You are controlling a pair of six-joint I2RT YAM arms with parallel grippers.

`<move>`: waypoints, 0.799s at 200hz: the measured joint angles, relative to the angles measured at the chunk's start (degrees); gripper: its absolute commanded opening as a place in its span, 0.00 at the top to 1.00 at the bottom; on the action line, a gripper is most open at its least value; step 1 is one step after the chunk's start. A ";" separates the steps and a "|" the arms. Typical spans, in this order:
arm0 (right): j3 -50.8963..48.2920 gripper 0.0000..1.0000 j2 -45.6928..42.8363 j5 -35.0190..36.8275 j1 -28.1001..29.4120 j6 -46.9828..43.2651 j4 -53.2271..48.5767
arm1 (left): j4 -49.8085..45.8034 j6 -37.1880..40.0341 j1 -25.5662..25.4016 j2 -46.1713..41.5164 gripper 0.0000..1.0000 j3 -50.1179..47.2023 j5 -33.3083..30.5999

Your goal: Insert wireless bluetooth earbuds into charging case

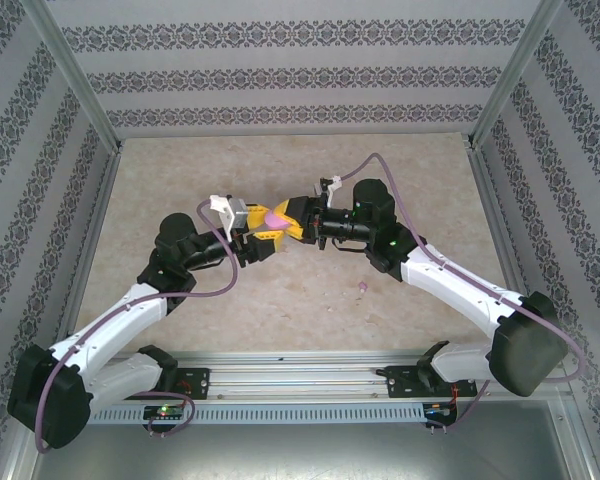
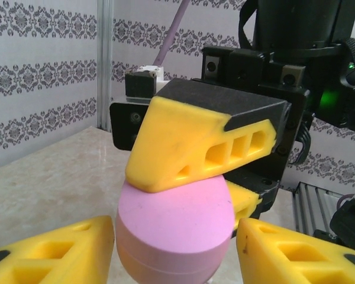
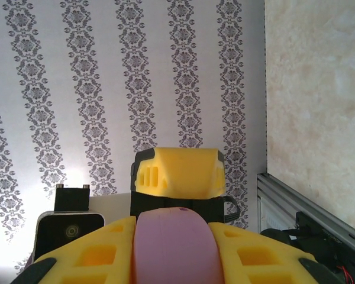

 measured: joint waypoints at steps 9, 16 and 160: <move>0.00 0.82 0.00 0.00 0.00 -0.02 0.07 | -0.02 0.15 0.00 -0.15 0.54 0.00 0.04; 0.00 0.82 0.00 -0.02 0.00 -0.02 0.13 | 0.00 0.24 0.00 -0.15 0.57 0.00 -0.02; -0.76 0.81 -0.02 -0.66 -1.25 0.37 0.13 | 3.02 0.17 0.37 3.10 0.49 0.02 1.75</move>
